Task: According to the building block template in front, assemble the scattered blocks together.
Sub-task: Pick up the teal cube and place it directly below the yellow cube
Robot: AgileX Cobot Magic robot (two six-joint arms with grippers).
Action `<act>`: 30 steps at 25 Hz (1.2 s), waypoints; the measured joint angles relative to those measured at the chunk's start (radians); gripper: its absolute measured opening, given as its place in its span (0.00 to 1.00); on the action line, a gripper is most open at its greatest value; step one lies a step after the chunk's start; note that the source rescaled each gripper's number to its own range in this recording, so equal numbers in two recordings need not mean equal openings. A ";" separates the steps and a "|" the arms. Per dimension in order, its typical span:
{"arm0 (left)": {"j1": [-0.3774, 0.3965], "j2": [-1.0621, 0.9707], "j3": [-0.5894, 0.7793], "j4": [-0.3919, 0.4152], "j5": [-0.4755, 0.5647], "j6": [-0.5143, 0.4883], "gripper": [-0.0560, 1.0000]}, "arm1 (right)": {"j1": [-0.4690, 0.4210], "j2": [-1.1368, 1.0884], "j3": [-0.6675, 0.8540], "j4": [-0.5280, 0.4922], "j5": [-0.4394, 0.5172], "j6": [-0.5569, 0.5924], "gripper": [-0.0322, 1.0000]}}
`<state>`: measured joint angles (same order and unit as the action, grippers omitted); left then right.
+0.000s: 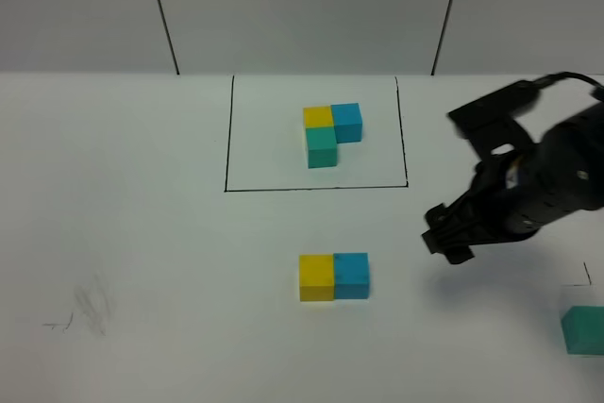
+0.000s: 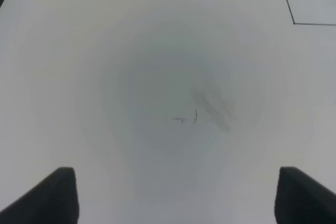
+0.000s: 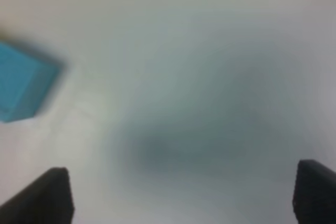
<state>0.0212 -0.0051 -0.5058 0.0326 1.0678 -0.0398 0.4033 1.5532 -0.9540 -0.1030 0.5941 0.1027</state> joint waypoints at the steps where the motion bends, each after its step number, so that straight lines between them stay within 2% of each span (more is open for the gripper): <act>1: 0.000 0.000 0.000 0.000 0.000 0.000 0.96 | -0.033 -0.028 0.036 -0.010 -0.006 0.035 0.74; 8: 0.000 0.000 0.000 0.000 0.000 0.000 0.96 | -0.200 -0.119 0.184 -0.043 0.006 0.113 0.74; 17: 0.000 0.000 0.000 0.000 0.000 0.000 0.96 | -0.329 -0.119 0.248 -0.043 0.029 0.139 0.74; 30: 0.000 0.000 0.000 0.000 0.000 0.000 0.96 | -0.338 -0.048 0.288 -0.042 -0.041 0.123 0.74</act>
<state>0.0212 -0.0051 -0.5058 0.0326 1.0678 -0.0398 0.0653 1.5051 -0.6659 -0.1447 0.5533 0.2260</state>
